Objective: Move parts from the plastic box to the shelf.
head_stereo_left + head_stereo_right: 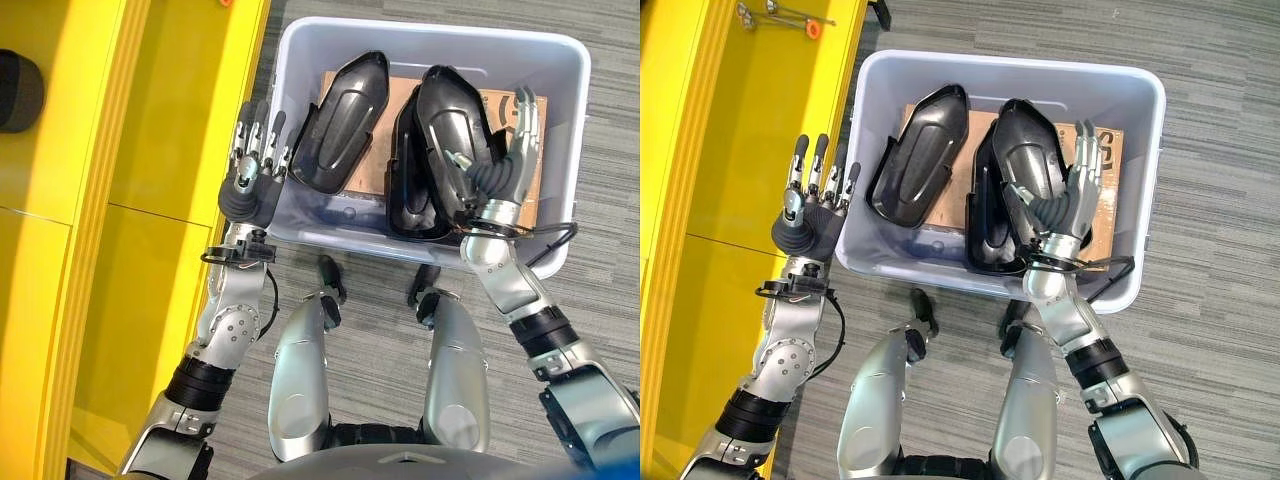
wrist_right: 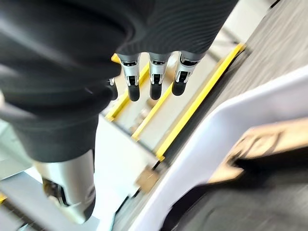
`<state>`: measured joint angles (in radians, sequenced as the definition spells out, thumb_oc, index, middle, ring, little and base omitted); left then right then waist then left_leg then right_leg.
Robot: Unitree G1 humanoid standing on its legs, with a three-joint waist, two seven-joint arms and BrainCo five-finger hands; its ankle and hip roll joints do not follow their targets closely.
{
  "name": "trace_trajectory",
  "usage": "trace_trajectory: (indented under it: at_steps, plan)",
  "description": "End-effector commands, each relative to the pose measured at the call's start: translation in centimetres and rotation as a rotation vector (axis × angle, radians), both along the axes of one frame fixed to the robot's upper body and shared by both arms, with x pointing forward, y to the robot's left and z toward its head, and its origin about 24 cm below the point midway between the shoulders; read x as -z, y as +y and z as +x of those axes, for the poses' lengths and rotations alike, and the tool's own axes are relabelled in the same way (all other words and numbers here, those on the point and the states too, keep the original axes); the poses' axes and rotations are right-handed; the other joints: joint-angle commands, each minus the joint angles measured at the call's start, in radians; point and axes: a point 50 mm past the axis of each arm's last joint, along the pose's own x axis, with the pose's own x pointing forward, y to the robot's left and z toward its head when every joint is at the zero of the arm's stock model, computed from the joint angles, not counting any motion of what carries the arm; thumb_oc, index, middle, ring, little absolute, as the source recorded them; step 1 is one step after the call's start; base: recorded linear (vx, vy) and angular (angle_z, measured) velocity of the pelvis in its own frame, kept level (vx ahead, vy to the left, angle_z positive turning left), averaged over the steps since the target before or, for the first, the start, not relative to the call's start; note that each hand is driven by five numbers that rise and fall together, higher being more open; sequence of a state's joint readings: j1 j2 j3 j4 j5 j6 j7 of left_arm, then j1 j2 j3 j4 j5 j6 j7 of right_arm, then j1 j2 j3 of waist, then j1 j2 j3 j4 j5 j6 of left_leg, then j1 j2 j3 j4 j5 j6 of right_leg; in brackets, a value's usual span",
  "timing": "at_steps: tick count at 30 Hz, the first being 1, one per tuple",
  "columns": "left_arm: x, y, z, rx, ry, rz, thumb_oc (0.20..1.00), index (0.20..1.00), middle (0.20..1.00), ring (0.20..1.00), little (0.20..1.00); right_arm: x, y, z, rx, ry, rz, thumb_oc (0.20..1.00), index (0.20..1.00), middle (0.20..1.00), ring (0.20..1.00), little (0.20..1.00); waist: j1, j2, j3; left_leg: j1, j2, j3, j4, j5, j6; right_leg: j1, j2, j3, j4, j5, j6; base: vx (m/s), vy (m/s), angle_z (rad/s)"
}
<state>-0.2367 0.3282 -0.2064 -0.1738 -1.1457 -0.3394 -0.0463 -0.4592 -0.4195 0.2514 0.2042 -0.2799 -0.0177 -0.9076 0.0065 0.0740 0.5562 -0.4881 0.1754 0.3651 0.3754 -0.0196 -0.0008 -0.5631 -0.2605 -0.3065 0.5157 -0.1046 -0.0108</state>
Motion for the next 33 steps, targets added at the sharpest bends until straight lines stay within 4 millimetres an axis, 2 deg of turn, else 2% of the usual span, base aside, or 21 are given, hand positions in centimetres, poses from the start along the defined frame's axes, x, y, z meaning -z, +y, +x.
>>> trace_trajectory:
  at_steps: [1,6,15,18,24,27,31,33]
  plan:
    - [-2.3,0.1,-2.0,-0.001,-0.18,-0.008,1.0,1.0,1.0,1.0,1.0,-1.3,-1.0,-0.4,0.041,-0.064,0.004,1.0,1.0,1.0,1.0,1.0,-0.014,0.015,-0.036,0.062,-0.021,-0.054,-0.091,-0.026,-0.044,0.057,0.02,0.048,0.056,-0.099,0.074,-0.01,-0.009,-0.13]
    - [-2.4,-0.3,-1.6,0.02,-0.173,0.004,1.0,1.0,1.0,1.0,1.0,1.0,-3.2,0.6,0.199,0.094,0.037,1.0,1.0,1.0,1.0,1.0,-0.012,0.016,-0.036,0.081,-0.017,-0.058,-0.107,-0.019,-0.047,0.075,0.024,0.048,0.032,-0.091,0.072,-0.01,-0.046,-0.06]
    - [-2.9,-0.5,-1.1,0.027,-0.17,0.006,1.0,1.0,1.0,1.0,1.0,1.7,-4.1,2.6,0.137,0.246,0.122,1.0,1.0,1.0,1.0,1.0,0.011,0.023,-0.036,0.064,-0.017,-0.076,-0.093,-0.018,-0.051,0.063,0.016,0.032,0.061,-0.104,0.059,0.0,-0.036,0.01]
    - [-3.0,-0.5,-1.0,0.031,-0.171,0.032,1.0,1.0,1.0,1.0,1.0,1.3,-3.8,3.2,0.136,0.259,0.014,1.0,1.0,1.0,1.0,1.0,0.023,0.025,-0.036,0.051,-0.017,-0.078,-0.085,-0.018,-0.047,0.05,0.01,0.025,0.076,-0.105,0.059,-0.01,-0.059,0.04]
    - [-3.1,-0.7,-0.8,0.047,-0.172,0.047,1.0,1.0,1.0,1.0,1.0,0.4,-3.6,3.9,0.138,0.26,-0.044,1.0,1.0,1.0,1.0,1.0,0.038,0.031,-0.036,0.034,-0.022,-0.086,-0.074,-0.019,-0.047,0.04,0.0,0.015,0.093,-0.109,0.057,0.0,-0.036,0.05]
    - [-3.1,-0.7,-0.7,0.065,-0.167,0.036,1.0,1.0,1.0,1.0,1.0,-0.7,-3.4,4.3,0.156,0.217,-0.123,1.0,1.0,1.0,1.0,1.0,0.043,0.037,-0.036,0.026,-0.023,-0.088,-0.069,-0.018,-0.048,0.031,-0.004,0.014,0.104,-0.112,0.057,0.01,-0.004,0.05]
    - [-3.1,-0.8,-0.6,0.078,-0.161,0.037,1.0,1.0,1.0,1.0,1.0,-1.5,-3.4,4.6,0.17,0.225,-0.158,1.0,1.0,1.0,1.0,1.0,0.047,0.039,-0.036,0.019,-0.025,-0.092,-0.063,-0.02,-0.049,0.023,-0.007,0.013,0.117,-0.115,0.057,0.01,0.0,0.03]
    - [-3.0,-0.8,-0.6,0.084,-0.16,0.042,1.0,1.0,1.0,1.0,1.0,-1.0,-3.7,4.7,0.187,0.264,-0.12,1.0,1.0,1.0,1.0,1.0,0.05,0.04,-0.036,0.014,-0.024,-0.092,-0.06,-0.02,-0.048,0.018,-0.009,0.013,0.122,-0.117,0.056,0.01,-0.015,0.04]
